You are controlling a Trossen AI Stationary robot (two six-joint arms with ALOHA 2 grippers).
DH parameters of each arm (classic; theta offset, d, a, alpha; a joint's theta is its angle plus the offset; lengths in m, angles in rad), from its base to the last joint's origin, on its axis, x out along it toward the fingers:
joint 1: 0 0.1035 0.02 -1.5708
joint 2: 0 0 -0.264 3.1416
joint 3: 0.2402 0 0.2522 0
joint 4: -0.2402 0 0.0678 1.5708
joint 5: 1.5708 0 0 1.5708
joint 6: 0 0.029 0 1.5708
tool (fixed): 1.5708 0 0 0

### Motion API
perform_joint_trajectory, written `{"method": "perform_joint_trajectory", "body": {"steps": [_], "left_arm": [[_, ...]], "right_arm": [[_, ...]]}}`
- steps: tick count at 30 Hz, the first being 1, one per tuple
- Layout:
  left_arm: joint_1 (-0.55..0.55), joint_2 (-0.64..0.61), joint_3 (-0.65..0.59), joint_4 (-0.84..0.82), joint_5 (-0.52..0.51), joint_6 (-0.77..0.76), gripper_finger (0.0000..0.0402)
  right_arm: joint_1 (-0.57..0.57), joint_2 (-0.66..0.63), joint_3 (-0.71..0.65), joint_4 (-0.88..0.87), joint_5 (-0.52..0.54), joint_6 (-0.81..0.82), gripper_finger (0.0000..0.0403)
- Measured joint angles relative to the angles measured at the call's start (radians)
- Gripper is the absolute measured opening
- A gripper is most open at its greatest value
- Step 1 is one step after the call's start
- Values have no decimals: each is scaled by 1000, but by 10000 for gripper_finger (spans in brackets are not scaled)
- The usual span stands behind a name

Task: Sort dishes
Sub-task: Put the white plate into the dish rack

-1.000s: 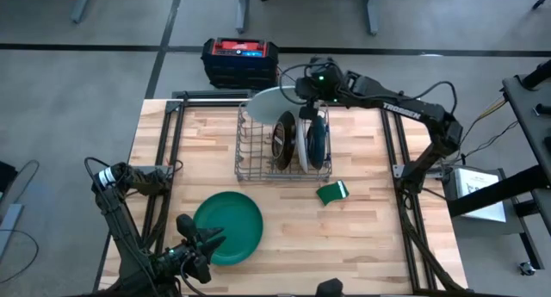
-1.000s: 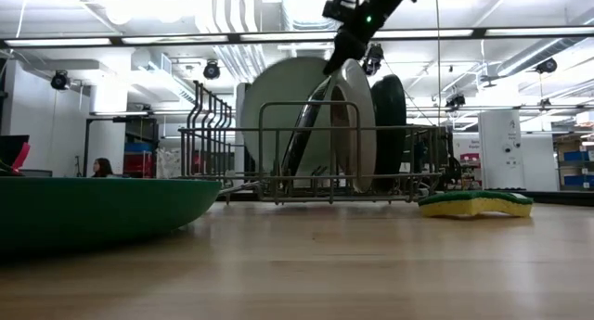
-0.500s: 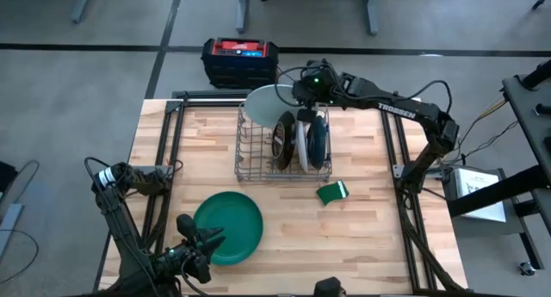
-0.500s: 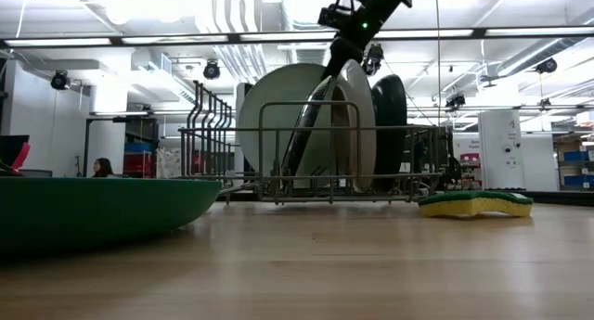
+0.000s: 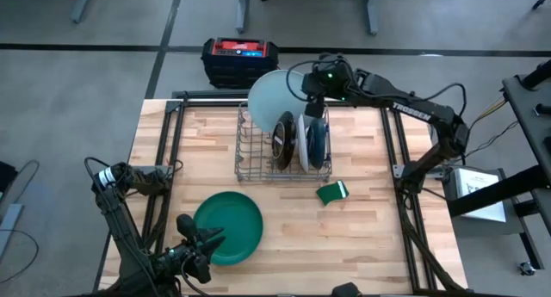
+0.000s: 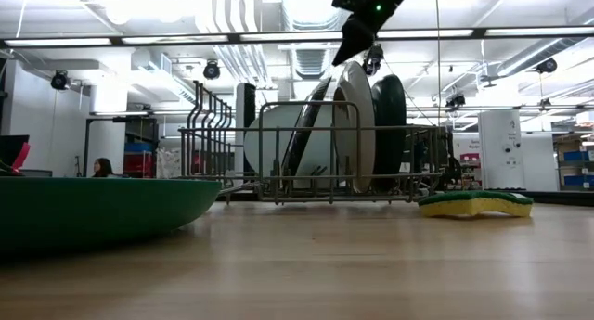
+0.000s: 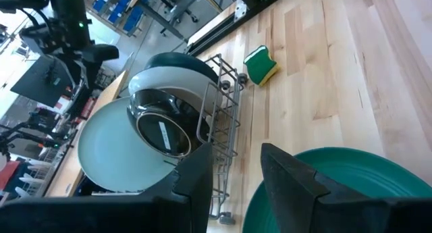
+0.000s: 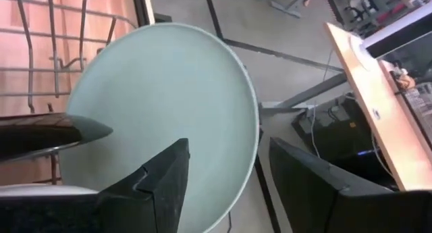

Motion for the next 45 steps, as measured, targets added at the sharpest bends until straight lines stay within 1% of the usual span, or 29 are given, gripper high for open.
{"method": "perform_joint_trajectory", "body": {"steps": [4, 9, 12, 15, 18, 23, 25, 29, 30, 35, 42, 45], "left_arm": [[0, 0, 0, 0, 0, 0, 116], [0, 0, 0, 0, 0, 0, 116], [0, 0, 0, 0, 0, 0, 116], [0, 0, 0, 0, 0, 0, 116], [0, 0, 0, 0, 3, 0, 116], [0, 0, 0, 0, 4, 0, 116], [0, 0, 0, 0, 4, 0, 116], [0, 0, 0, 0, 4, 5, 116], [0, 0, 0, 0, 3, 6, 116], [0, 0, 0, 0, 0, 8, 116], [0, 0, 0, 0, -2, 8, 116], [0, 0, 0, 0, -2, 8, 116]], "right_arm": [[1, -26, 0, -1, 11, 4, 201], [-2, -29, 0, -16, 14, 33, 200], [-14, -27, 0, -23, -4, 59, 200], [-55, -13, -1, -25, -88, 102, 200], [-121, 13, -2, -21, -181, 150, 200], [-236, 59, -1, -19, -285, 242, 199], [-283, 76, 0, -19, -363, 279, 199], [-358, 113, 0, -3, -579, 337, 199], [-369, 125, 0, 7, -609, 344, 199], [-394, 202, 1, 49, -637, 349, 199], [-400, 282, 1, 53, -737, 322, 198], [-395, 288, 1, 53, -754, 284, 184]]}}
